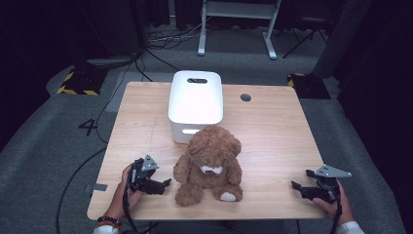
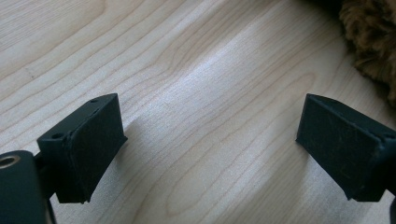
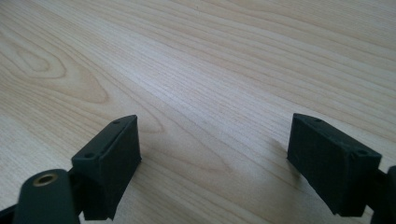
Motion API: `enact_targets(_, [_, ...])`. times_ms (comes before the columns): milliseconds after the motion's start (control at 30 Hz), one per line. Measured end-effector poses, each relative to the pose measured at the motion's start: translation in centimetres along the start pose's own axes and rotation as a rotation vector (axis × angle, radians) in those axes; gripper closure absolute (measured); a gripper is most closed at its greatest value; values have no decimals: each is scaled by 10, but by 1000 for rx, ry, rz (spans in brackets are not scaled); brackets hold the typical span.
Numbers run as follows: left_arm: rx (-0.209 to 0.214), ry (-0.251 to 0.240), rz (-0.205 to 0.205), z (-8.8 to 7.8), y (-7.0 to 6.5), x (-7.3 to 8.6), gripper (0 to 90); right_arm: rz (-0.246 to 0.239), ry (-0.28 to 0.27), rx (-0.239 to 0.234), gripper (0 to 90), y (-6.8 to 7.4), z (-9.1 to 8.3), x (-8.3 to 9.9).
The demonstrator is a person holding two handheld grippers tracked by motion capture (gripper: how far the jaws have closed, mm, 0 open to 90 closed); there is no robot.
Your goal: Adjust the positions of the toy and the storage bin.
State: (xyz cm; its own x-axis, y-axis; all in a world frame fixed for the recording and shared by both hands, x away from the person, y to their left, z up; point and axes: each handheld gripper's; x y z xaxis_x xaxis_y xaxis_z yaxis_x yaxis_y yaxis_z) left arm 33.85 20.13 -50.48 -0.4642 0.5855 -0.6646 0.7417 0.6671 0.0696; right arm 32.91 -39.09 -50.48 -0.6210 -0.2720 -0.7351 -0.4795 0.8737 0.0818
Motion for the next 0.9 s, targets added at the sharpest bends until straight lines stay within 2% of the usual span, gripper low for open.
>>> enact_targets(233, [2, -2, -5, -3, -3, 3, 74, -11, 0, -8, 173, 0, 1, -1])
enact_targets(333, [-14, -4, -1, -3, -4, 4, 73, -12, 0, -8, 173, 0, 1, -1])
enact_targets(433, [-11, -2, -18, -4, -5, 4, 73, -13, 1, -10, 173, 0, 1, -1])
enact_targets(500, [-9, -2, -19, -4, -5, 5, 72, -22, 2, -27, 217, -2, -1, -1])
enact_targets(633, [-7, -1, -17, -4, -5, 5, 70, -26, -29, -55, 177, -3, -2, -2])
enact_targets(733, [-5, -1, -16, -4, -5, 5, 69, -36, -46, -88, 192, 1, -4, -8])
enact_targets(900, [-5, -1, -17, -4, -5, 5, 69, -77, -44, -104, 192, 11, -5, -16])
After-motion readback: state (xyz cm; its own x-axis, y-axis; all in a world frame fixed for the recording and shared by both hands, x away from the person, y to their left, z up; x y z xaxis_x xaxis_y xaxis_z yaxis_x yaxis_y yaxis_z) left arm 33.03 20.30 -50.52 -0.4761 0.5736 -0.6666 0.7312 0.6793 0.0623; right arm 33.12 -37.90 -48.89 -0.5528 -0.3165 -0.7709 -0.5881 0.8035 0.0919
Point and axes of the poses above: each handheld gripper's, and its own axes: z roughly forward along the jaws, x roughly out of its underside, y roughly to its left, and after that the axes turned 7 degrees about z, right-handed
